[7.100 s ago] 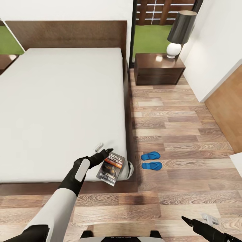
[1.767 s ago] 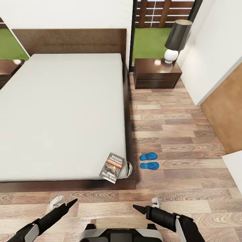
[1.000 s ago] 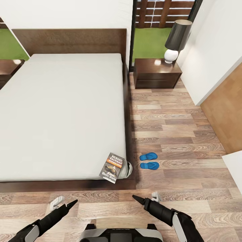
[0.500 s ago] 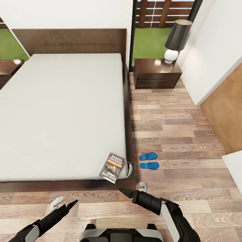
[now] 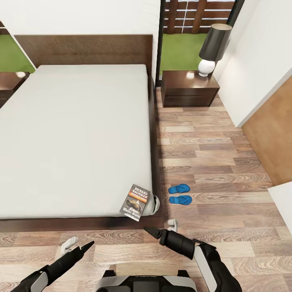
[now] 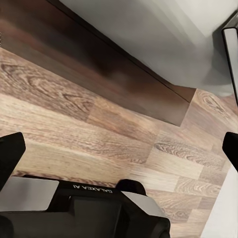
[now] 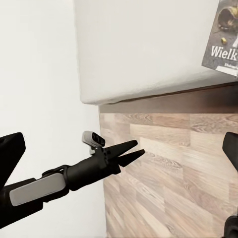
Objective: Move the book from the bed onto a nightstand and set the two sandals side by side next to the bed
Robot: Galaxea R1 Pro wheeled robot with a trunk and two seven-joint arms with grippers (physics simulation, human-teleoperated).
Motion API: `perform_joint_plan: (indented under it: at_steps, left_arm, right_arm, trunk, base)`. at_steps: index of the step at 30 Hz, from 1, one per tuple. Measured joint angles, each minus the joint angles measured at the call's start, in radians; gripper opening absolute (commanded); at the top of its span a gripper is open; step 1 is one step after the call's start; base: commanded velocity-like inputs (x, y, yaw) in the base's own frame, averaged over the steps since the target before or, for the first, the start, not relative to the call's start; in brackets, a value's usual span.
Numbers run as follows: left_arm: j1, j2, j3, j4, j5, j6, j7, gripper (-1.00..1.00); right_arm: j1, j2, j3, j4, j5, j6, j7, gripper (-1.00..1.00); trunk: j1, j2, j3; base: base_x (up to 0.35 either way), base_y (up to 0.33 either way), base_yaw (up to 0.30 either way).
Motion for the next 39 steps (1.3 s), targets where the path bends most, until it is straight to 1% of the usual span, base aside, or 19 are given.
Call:
perform_joint_plan:
  at_steps: [1, 3, 4, 6, 8, 12, 21, 37, 39]
  left_arm:
    - [0.000, 0.000, 0.000, 0.000, 0.000, 0.000, 0.000, 1.00]
    - [0.000, 0.001, 0.000, 0.000, 0.000, 0.000, 0.001, 1.00]
    - [0.000, 0.000, 0.000, 0.000, 0.000, 0.001, 0.002, 1.00]
    - [0.000, 0.000, 0.000, 0.000, 0.000, 0.001, 0.002, 1.00]
    - [0.000, 0.000, 0.000, 0.000, 0.000, 0.001, 0.002, 1.00]
    - [0.000, 0.000, 0.000, 0.000, 0.001, 0.001, 0.002, 1.00]
    - [0.000, -0.001, 0.000, 0.000, 0.001, 0.001, 0.002, 1.00]
    - [0.000, -0.001, 0.000, 0.000, 0.000, 0.002, 0.002, 1.00]
    - [0.000, -0.001, 0.000, 0.000, 0.000, 0.003, 0.002, 1.00]
  right_arm:
    - [0.001, 0.000, -0.001, 0.000, -0.013, 0.000, 0.000, 1.00]
    - [0.000, 0.000, -0.002, 0.000, -0.057, -0.001, 0.000, 1.00]
    - [0.000, 0.000, -0.001, 0.000, -0.101, -0.001, 0.000, 1.00]
    - [0.001, 0.000, -0.001, 0.001, -0.124, -0.001, 0.001, 1.00]
    - [0.001, 0.000, -0.001, 0.001, -0.133, -0.001, 0.001, 1.00]
    - [0.001, 0.000, -0.001, 0.001, -0.139, -0.001, 0.001, 1.00]
    - [0.001, 0.000, -0.001, 0.001, -0.139, -0.001, 0.000, 1.00]
    - [0.001, 0.000, -0.002, 0.001, -0.141, -0.001, 0.000, 1.00]
    - [0.001, 0.000, -0.002, 0.000, -0.141, -0.001, 0.000, 1.00]
  trunk:
    - [0.000, 0.000, 0.000]
    - [0.000, 0.000, 0.000]
    - [0.000, 0.000, 0.000]
    - [0.000, 0.000, 0.000]
    - [0.000, 0.000, 0.000]
    - [0.000, 0.000, 0.000]
    - [0.000, 0.000, 0.000]
    - [0.000, 0.000, 0.000]
    - [0.008, -0.014, -0.006]
  base:
    - [0.000, 0.000, 0.000]
    - [0.000, 0.000, 0.000]
    - [0.000, 0.000, 0.000]
    - [0.000, 0.000, 0.000]
    - [0.000, 0.000, 0.000]
    - [0.000, 0.000, 0.043]
    - [0.000, 0.000, 0.149]
    - [0.000, 0.000, 0.007]
    - [0.000, 0.000, 0.000]
